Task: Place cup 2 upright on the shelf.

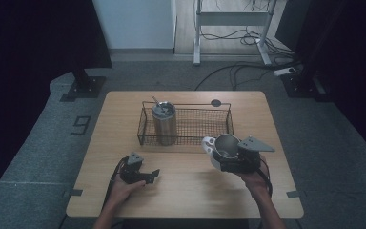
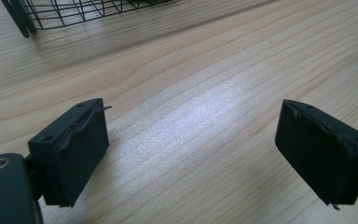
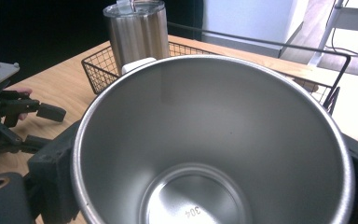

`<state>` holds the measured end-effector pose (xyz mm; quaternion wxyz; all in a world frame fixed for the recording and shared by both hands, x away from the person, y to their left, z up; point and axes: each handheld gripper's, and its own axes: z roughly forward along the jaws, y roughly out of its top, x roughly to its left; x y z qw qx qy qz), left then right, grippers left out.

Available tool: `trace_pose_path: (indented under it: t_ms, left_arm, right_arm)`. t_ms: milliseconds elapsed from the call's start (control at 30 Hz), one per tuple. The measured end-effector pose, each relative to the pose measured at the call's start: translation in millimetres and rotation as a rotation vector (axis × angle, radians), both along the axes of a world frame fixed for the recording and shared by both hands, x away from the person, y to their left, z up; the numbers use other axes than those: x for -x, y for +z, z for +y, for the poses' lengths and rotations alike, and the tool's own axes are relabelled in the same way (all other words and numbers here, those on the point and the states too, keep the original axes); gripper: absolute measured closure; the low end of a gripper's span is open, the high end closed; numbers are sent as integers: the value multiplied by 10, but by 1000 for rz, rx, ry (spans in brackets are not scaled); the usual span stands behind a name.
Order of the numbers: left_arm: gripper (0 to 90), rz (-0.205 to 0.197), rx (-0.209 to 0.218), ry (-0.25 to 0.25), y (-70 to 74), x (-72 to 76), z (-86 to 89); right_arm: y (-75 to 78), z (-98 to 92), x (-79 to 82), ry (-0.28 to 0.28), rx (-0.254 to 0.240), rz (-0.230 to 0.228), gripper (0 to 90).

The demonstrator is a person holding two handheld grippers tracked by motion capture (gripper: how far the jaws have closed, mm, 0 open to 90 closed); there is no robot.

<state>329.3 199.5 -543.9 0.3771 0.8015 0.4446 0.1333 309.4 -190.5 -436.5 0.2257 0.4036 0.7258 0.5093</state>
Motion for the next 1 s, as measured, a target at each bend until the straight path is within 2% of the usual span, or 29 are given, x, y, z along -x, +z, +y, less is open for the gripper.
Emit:
trace_pose_path:
  t_ms: [1000]
  left_arm:
    - [97,0,-2,-5,0,5,-5]
  right_arm:
    - [257,48,-135,14,-5,-27,63]
